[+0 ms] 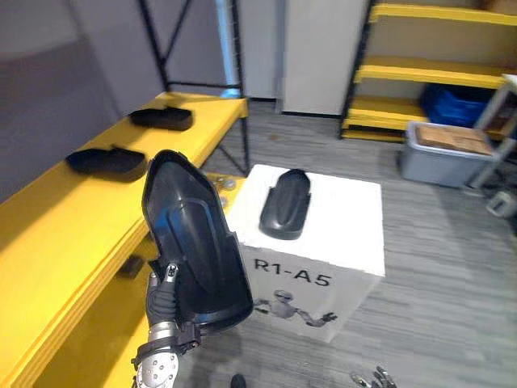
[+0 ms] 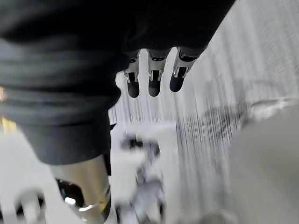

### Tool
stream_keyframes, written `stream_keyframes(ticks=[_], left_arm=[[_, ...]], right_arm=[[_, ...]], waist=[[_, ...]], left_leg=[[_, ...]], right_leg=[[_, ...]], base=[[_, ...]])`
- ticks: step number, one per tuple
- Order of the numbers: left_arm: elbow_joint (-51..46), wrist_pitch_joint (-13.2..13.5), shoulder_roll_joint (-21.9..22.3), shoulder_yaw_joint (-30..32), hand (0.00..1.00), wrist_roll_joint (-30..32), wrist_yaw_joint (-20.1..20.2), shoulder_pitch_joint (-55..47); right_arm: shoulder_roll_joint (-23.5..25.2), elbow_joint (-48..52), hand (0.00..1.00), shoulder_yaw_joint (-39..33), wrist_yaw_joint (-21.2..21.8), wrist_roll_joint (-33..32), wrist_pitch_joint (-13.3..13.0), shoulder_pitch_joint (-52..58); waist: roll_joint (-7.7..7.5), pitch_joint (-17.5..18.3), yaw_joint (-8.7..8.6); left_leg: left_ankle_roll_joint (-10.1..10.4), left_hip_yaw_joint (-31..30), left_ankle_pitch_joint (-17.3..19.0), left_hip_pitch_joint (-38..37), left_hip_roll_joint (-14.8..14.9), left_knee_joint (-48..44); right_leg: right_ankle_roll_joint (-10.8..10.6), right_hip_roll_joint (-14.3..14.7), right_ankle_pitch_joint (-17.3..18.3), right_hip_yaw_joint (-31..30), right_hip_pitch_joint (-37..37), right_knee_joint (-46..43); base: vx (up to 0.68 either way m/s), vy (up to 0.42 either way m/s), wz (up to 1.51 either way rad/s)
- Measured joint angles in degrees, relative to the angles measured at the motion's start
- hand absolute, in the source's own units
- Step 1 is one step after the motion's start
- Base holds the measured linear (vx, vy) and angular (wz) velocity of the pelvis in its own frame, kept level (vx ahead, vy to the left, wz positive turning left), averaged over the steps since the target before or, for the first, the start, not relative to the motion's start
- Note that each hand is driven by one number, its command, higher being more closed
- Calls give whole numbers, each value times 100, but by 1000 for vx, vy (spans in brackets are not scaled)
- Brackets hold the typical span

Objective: Walk over and take plastic housings, then place them on the shelf

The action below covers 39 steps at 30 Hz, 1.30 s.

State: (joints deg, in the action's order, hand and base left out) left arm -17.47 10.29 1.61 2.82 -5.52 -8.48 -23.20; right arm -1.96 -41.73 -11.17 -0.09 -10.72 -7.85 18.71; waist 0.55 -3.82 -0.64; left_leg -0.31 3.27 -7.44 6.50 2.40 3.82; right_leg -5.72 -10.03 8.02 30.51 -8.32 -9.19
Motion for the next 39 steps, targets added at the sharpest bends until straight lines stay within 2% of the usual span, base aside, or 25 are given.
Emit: stream_keyframes(ticks=[1, 2, 3, 4, 6, 9, 11, 12, 13, 14, 15, 16, 17, 19, 22, 23, 24, 25, 26, 27, 28, 30, 33, 36, 39], left_arm=[[-49, 7, 28, -15, 100, -6, -7, 30], [-58, 15, 40, -98, 100, -11, -26, 51], [-57, 16, 40, -136, 100, -11, -34, 46], [-47, 18, 19, -218, 100, -7, -40, 64], [-7, 22, -39, -463, 100, -4, -49, 153], [52, 22, -126, -709, 100, 8, -22, 352], [124, 6, -121, -746, 100, 20, -3, 480], [169, 5, -137, -772, 100, 21, -2, 583], [189, 3, -154, -781, 100, 41, -1, 616], [233, 6, -207, -861, 100, 129, -28, 710], [286, 6, -230, -878, 100, 141, -33, 772], [372, 6, -234, -895, 100, 149, -40, 843], [479, 5, -239, -910, 100, 233, -69, 910], [572, 5, -264, -996, 100, 246, -125, 982], [674, 4, -271, -1291, 100, 247, -177, 1154], [680, 4, -266, -1377, 100, 249, -232, 1172], [669, 18, -256, -1453, 100, 256, -253, 1174], [661, 17, -253, -1455, 100, 285, -252, 1173], [655, 14, -221, -1438, 100, 478, -258, 1169], [642, 13, -211, -1437, 100, 492, -258, 1165], [545, 14, -169, -1440, 100, 548, -259, 1166], [412, 14, -72, -1439, 100, 711, -270, 1180], [388, -5, 51, -1438, 100, 1133, -388, 1188], [390, -132, 50, -1325, 100, 1463, -517, 1197], [809, -250, -16, -1095, 100, 1641, -685, 1507]], right_arm=[[25, -10, 0, 3, -13, 1, -1, -65], [-38, -42, 0, 1, -50, 2, 0, -146], [-78, -43, 0, 1, -57, 6, 0, -193], [-142, -50, 0, 7, -96, 22, 1, -289], [-212, -85, 0, 11, -126, 38, 0, -447], [-259, -269, 0, -7, -173, 84, 25, -883], [-196, -419, 0, -5, -168, 160, 64, -1077], [-184, -445, 0, -2, -167, 228, 117, -1151], [-183, -445, 0, 0, -165, 262, 151, -1170], [-176, -473, 0, 15, -156, 325, 168, -1164], [-175, -494, 0, 14, -156, 328, 169, -1158], [-177, -504, 0, 12, -158, 328, 173, -1132], [-182, -504, 0, 90, -159, 327, 175, -1079], [-182, -502, 0, 152, -159, 327, 174, -983], [-166, -446, 0, 232, -162, 306, 193, -853], [-155, -394, 0, 239, -162, 308, 195, -796], [-104, -361, 0, 242, -161, 308, 200, -721], [-68, -345, 0, 241, -161, 308, 203, -683], [26, -164, 0, 242, -159, 308, 210, -540], [31, -141, 0, 245, -158, 309, 210, -530], [44, -97, 0, 248, -159, 313, 209, -506], [67, 28, 0, 250, -159, 314, 209, -506], [57, 74, 0, 339, -158, 328, 206, -494], [49, 56, 0, 457, -130, 330, 206, -471], [47, -90, 0, 463, -71, 333, 207, -550]], waist=[[-64, -53, 24], [-55, -108, 113], [-35, -113, 156], [-7, -103, 128], [-75, -105, 137], [-97, -131, 121], [-128, -180, 71], [-132, -277, 4], [-106, -293, -40], [-48, -330, -119], [-26, -350, -143], [11, -377, -167], [7, -408, -203], [-8, -404, -244], [-56, -450, -297], [-83, -428, -308], [-164, -382, -210], [-222, -355, -138], [-282, -221, -24], [-283, -207, -12], [-255, -142, 3], [-237, -19, 13], [-285, 136, 14], [-286, 203, 13], [-285, 231, -4]], left_leg=[[-150, 397, 168, 158, -12, -218], [-338, 1229, 327, 366, 131, -687], [-367, 1663, 389, 409, 219, -896], [-446, 2380, 382, 399, 416, -1073], [-450, 3004, 380, 337, 379, -1031], [-609, 2763, 371, 420, -116, -788], [-724, 2596, 482, 375, -318, -819], [-760, 2430, 569, 219, -430, -822], [-775, 2297, 629, 104, -476, -827], [-735, 2040, 718, -58, -472, -785], [-733, 1933, 720, -123, -465, -739], [-728, 1779, 717, -239, -467, -646], [-718, 1588, 721, -420, -503, -534], [-698, 1382, 737, -494, -607, -496], [-639, 915, 779, -643, -799, -531], [-603, 827, 844, -677, -830, -550], [-605, 745, 946, -755, -879, -589], [-606, 755, 1032, -774, -892, -651], [-526, 951, 1400, -775, -756, -967], [-485, 1039, 1445, -776, -694, -1030], [-329, 1351, 1543, -756, -468, -1218], [-258, 1390, 1577, -761, -339, -1372], [-182, 1379, 1620, -940, -263, -1363], [-141, 1356, 1616, -1153, -235, -1238], [-2, 1212, 1527, -1397, -193, -969]], right_leg=[[-3, -140, 0, 292, -43, 41], [-13, -258, 7, 656, -174, 8], [-28, -279, 16, 794, -205, -16], [-108, -287, 65, 1118, -374, -37], [-149, -446, 54, 1492, -540, -28], [-82, -722, 0, 1795, -598, -64], [-49, -1073, -28, 1726, -555, -687], [144, -1367, -154, 1639, -507, -1403], [471, -1540, -370, 1427, -399, -1956], [532, -1517, -287, 526, 17, -2758], [435, -1361, -53, 108, 210, -2931], [390, -1079, 247, -459, 492, -3075], [288, -673, 566, -1193, 869, -2951], [169, -420, 685, -1629, 1158, -2545], [110, -73, 691, -2550, 1546, -1710], [126, -49, 677, -2659, 1542, -1445], [198, -85, 591, -2632, 1488, -1134], [182, -124, 474, -2556, 1433, -1006], [-115, -174, -106, -2327, 1116, -639], [-97, -150, -126, -2308, 1067, -577], [-45, -50, -162, -2219, 897, -382], [-28, 62, -171, -2181, 717, -192], [16, 177, -200, -2170, 380, 122], [48, 237, -221, -2190, 154, 237], [176, 325, -309, -2173, -5, 272]], base=[[60, 54, 162], [77, 62, 146], [141, 70, 148], [167, 39, 117], [256, 85, 129], [223, 171, 83], [165, 189, 64], [153, 197, 61], [185, 219, 81], [170, 157, 68], [145, 88, 74], [198, 50, 75], [197, 43, 72], [160, 16, 71], [161, -80, 96], [158, -150, 78], [146, -147, 52], [238, -225, 39], [214, -212, 20], [223, -213, 22], [139, -117, 4], [228, -133, 7], [227, -69, 10], [160, -30, 6], [96, -13, 16]])
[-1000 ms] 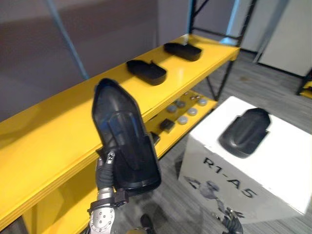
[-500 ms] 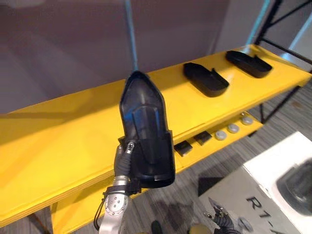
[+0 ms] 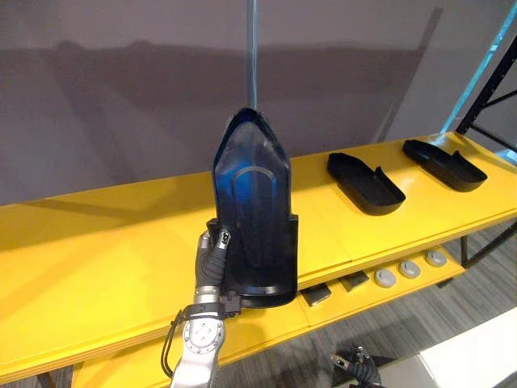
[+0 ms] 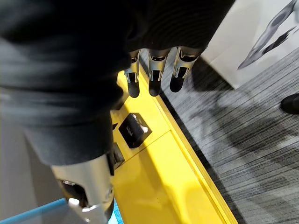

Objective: Walk over and take plastic housings, then place them on the shelf

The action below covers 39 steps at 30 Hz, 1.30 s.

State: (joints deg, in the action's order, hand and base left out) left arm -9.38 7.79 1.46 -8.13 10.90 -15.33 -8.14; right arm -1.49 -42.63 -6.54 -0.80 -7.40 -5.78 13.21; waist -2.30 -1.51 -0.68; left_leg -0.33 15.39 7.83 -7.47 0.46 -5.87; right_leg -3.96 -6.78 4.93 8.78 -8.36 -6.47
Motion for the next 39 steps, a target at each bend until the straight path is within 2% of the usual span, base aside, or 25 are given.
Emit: stream_keyframes(ticks=[2, 5, 9, 12, 17, 23, 28, 30, 33, 39], left_arm=[[308, -87, -45, 207, 100, 0, -116, 186], [935, -250, -296, 648, 100, -18, -331, 617], [1474, -417, -551, 1051, 100, -74, -573, 1273], [1830, -449, -829, 1231, 100, -183, -720, 1909], [2312, -556, -1083, 1358, 100, -285, -811, 2572], [3003, -674, -1175, 1364, 100, -357, -827, 3216], [3797, -759, -1328, 1413, 100, -606, -904, 3799], [4065, -816, -1412, 1464, 100, -744, -917, 3986], [4473, -907, -1519, 1586, 100, -756, -930, 4306], [5131, -919, -1590, 1576, 100, -968, -908, 4932]], right_arm=[[-6, -142, 0, 0, 32, 4, 2, -62], [-15, -266, 0, 3, 58, 126, 1, -183], [-79, -371, 0, 4, 120, 235, 3, -207], [-150, -380, 0, 3, 153, 246, 3, -235], [-278, -397, 0, 109, 189, 247, 5, -224], [-345, -391, 0, 273, 207, 250, 7, -155], [-337, -390, 0, 331, 206, 250, 7, -96], [-345, -385, 0, 330, 206, 250, 7, -144], [-347, -334, 0, 334, 206, 250, 6, -217], [-431, -243, 0, 347, 202, 249, -1, -255]], waist=[[-4, 1, -9], [-14, 1, -171], [-17, -7, -241], [-17, -13, -413], [-7, -37, -568], [29, -227, -800], [46, -266, -849], [77, -296, -945], [104, -435, -968], [219, -642, -1113]], left_leg=[[23, -39, -15, -63, 34, 44], [118, -154, -89, -94, 35, 114], [190, -188, -297, -103, 35, 312], [133, -296, -511, -5, 32, 545], [45, -302, -922, 46, -41, 1087], [100, -262, -1024, 217, 31, 1113], [108, -126, -1034, 343, 91, 1111], [98, -98, -1044, 426, 107, 1107], [71, 26, -1067, 455, 132, 1084], [92, 75, -1054, 572, 145, 1082]], right_leg=[[51, 44, -37, 5, -42, 3], [54, 50, -60, 28, -76, 4], [56, 78, -188, 78, -67, 134], [90, 117, -240, 136, 101, 188], [99, 135, -245, 122, 306, 368], [152, 224, -245, 71, 502, 463], [223, 311, -392, -62, 608, 610], [257, 329, -473, -74, 667, 617], [256, 362, -487, -183, 751, 604], [280, 370, -501, -215, 886, 605]], base=[[48, -16, 12], [2, -37, 14], [-60, -59, 5], [-116, -63, 9], [-138, -51, -6], [-175, -50, -5], [-16, -27, -16], [41, -20, -4], [77, -30, -20], [40, -13, -5]])
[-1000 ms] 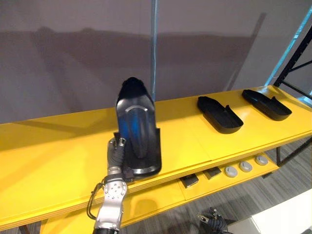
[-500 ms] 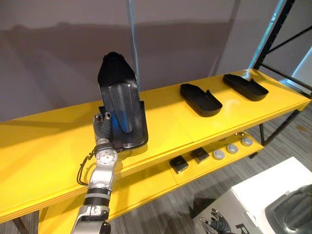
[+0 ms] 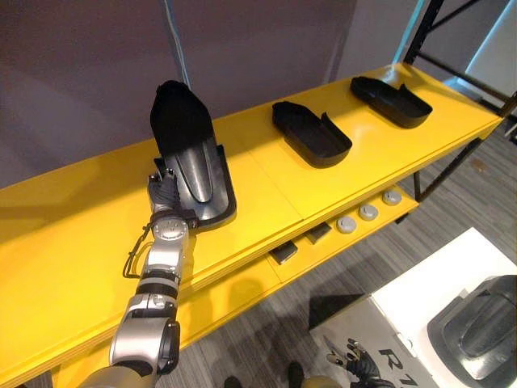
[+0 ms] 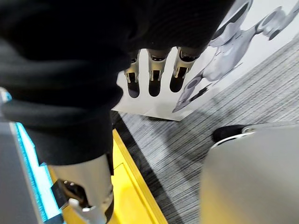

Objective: Walk over and take plastic housings, then place them on the shelf

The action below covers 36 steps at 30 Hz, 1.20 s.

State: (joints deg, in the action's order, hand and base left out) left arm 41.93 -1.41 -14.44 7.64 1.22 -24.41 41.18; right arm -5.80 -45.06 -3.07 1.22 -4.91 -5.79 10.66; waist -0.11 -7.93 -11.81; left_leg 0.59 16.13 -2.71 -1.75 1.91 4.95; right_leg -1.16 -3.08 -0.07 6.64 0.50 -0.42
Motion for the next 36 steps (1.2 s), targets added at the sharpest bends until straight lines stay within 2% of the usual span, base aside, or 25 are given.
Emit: stream_keyframes(ticks=[4, 16, 17, 26, 36], left_arm=[[256, 3, -41, 12, 100, -8, 5, 267], [455, 3, -32, 405, 100, 14, -53, 425], [455, 3, -38, 448, 0, 14, -80, 425], [455, 10, -60, 575, 0, 10, -188, 479], [370, 11, -101, 673, 0, 0, -422, 473]], right_arm=[[-60, 192, 0, 127, -7, -3, -11, -2], [-78, 358, 0, 147, -121, -5, -98, 66], [-78, 369, 0, 146, -122, -5, -137, 68], [-93, 391, 0, 147, -121, -7, -201, 62], [-98, 390, 0, 153, -120, -6, -215, 68]], waist=[[24, -181, -13], [71, -286, 19], [82, -296, 18], [109, -350, 31], [107, -358, 38]], left_leg=[[5, 137, 3, 128, -1, 0], [30, 201, -9, 266, 16, 2], [35, 188, -14, 267, 16, 2], [124, 88, -77, 265, 31, 2], [130, -16, -131, 238, 44, 2]], right_leg=[[30, -1, -20, -146, 202, -17], [26, 0, -21, -160, 440, -165], [26, 0, -21, -155, 440, -166], [27, 5, -21, -89, 391, -165], [29, 8, -20, 9, 342, -209]], base=[[-41, 14, -18], [-67, 9, -3], [-40, 1, 2], [-27, -6, 5], [-43, -3, 5]])
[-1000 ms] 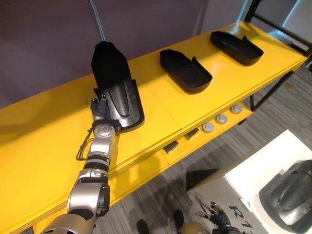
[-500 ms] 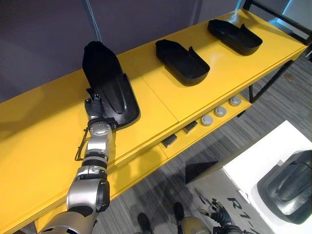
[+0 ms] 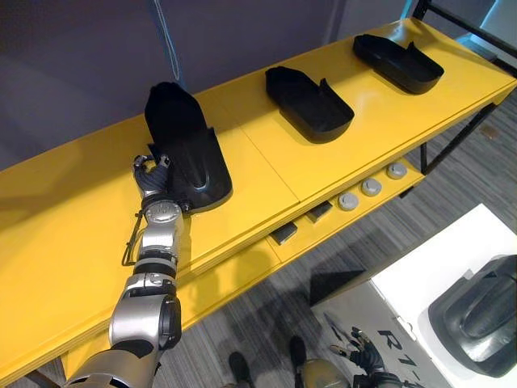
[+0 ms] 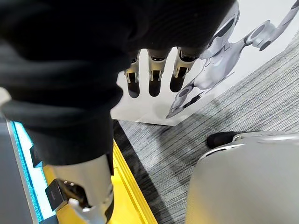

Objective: Walk over and take plastic housings, then place them on the shelf

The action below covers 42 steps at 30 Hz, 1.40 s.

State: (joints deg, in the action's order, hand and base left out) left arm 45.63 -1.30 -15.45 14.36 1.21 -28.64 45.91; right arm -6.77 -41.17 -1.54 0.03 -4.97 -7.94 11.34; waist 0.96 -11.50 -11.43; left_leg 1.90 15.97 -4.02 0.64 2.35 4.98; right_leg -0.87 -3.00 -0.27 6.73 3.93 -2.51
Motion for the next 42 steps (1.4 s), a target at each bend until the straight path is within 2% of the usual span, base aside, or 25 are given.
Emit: stream_keyframes(ticks=[10, 17, 23, 24, 30, 35, 38, 42], left_arm=[[-849, 15, -68, 216, 0, -94, -219, -426], [-2731, 160, -7, 57, 0, -97, -316, -1236], [-4294, 527, 533, -632, 0, 158, -79, -2379], [-4497, 540, 634, -825, 100, 257, -20, -2650], [-5009, 749, 1038, -1773, 100, 911, 431, -4057], [-4999, 896, 1048, -2508, 100, 926, 1072, -4895], [-4821, 943, 1076, -2547, 100, 959, 1306, -4935], [-4552, 946, 1083, -2553, 100, 1100, 1351, -4892]], right_arm=[[-9, -2, 0, 1, 0, -1, 0, 14], [-9, -12, 0, 1, 0, -1, 1, 21], [-27, -110, 0, -7, 4, -19, 1, 22], [-24, -126, 0, -6, 4, -19, 1, 17], [-14, -332, 0, -24, 1, -22, 0, -13], [-30, -495, 0, -22, -2, -22, 0, -16], [-30, -499, 0, -16, -4, -22, 1, 6], [-14, -501, 0, 2, -6, -21, 1, 6]], waist=[[-2, -2, 108], [-1, -1, 141], [-1, 7, 287], [-1, 10, 302], [-4, 44, 390], [-15, 185, 561], [-18, 260, 604], [-31, 361, 597]], left_leg=[[-9, -12, -6, -88, 7, 2], [-24, -113, -16, -171, -6, 5], [-25, -200, -15, -216, -7, 25], [-25, -207, -15, -220, -7, 25], [-26, -206, -15, -287, 4, 27], [-22, -201, -9, -332, 46, 29], [-21, -204, -10, -323, 66, 30], [-19, -210, -8, -325, 70, 31]], right_leg=[[0, 9, 0, 11, -101, 11], [0, 7, 0, 94, -273, 112], [7, 13, -5, 173, -396, 195], [7, 13, -5, 179, -405, 199], [9, 26, -7, 185, -496, 233], [31, 73, -42, 203, -598, 369], [40, 95, -53, 218, -608, 401], [39, 98, -53, 221, -610, 410]], base=[[-25, 0, 0], [-13, -4, 7], [-33, -4, 7], [-41, -3, 3], [-12, -1, 0], [-34, -13, 0], [-46, -20, -1], [0, 0, 0]])
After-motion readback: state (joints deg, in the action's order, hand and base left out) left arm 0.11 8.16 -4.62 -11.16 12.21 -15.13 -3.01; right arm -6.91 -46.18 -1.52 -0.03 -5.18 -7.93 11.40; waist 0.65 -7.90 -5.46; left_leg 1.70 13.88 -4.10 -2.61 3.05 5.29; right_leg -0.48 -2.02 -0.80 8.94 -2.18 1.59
